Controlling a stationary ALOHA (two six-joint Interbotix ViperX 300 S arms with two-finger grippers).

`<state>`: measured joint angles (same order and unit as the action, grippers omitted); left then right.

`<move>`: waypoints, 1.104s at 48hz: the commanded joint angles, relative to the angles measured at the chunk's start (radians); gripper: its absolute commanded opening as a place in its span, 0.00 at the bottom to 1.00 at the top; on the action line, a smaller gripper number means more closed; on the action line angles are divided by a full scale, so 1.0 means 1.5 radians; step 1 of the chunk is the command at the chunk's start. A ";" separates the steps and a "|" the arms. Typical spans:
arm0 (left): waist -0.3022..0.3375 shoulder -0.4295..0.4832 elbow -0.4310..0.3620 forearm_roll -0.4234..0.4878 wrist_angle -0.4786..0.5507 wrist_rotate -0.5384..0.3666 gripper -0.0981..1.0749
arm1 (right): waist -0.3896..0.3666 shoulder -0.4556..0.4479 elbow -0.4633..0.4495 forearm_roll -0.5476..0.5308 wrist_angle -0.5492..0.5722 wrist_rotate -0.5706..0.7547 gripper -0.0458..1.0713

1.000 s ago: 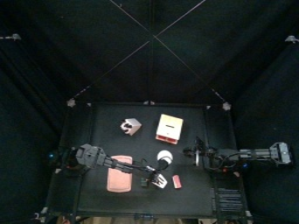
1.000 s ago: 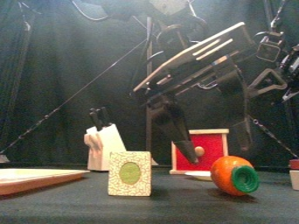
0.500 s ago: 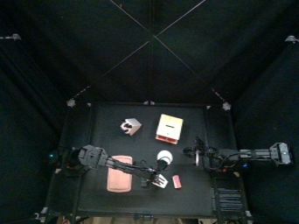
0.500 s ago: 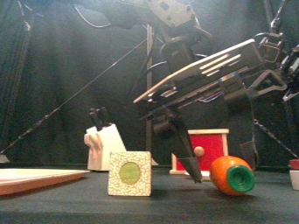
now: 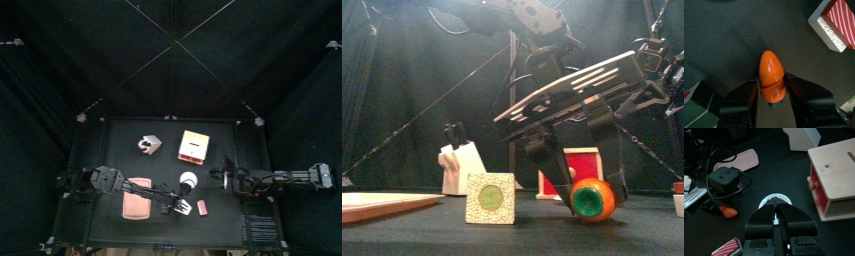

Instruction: Grab carrot

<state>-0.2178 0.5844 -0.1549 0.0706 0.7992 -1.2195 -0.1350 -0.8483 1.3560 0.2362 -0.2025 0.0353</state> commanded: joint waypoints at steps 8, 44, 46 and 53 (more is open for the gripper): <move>0.002 -0.054 -0.013 0.025 0.010 0.002 0.64 | -0.003 0.002 -0.008 0.001 -0.002 -0.001 0.07; 0.002 -0.108 0.004 0.058 0.066 0.003 0.63 | -0.002 0.002 -0.006 -0.003 -0.002 -0.001 0.07; 0.002 -0.112 0.007 0.059 0.069 0.003 0.63 | -0.002 0.002 -0.006 -0.003 -0.002 -0.001 0.07; 0.003 -0.123 0.016 0.071 0.070 0.001 0.63 | -0.003 0.002 -0.006 -0.005 -0.002 -0.001 0.07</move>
<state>-0.2178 0.4449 -0.1227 0.1611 0.9035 -1.2149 -0.1365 -0.8498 1.3560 0.2301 -0.2025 0.0353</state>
